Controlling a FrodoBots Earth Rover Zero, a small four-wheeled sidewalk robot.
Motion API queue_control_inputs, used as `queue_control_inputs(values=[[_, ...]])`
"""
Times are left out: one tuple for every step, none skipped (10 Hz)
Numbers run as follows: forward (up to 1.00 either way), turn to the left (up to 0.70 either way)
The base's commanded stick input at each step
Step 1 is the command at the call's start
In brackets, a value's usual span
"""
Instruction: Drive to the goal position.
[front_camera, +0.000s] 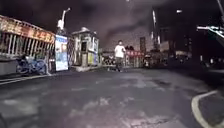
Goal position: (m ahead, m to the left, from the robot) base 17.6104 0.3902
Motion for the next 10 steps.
queue_control_inputs(values=[[0.45, 0.0], [0.45, 0.0], [0.45, 0.0], [0.45, 0.0], [0.45, 0.0], [0.45, 0.0], [0.45, 0.0], [0.45, 0.0], [0.45, 0.0], [0.45, 0.0]])
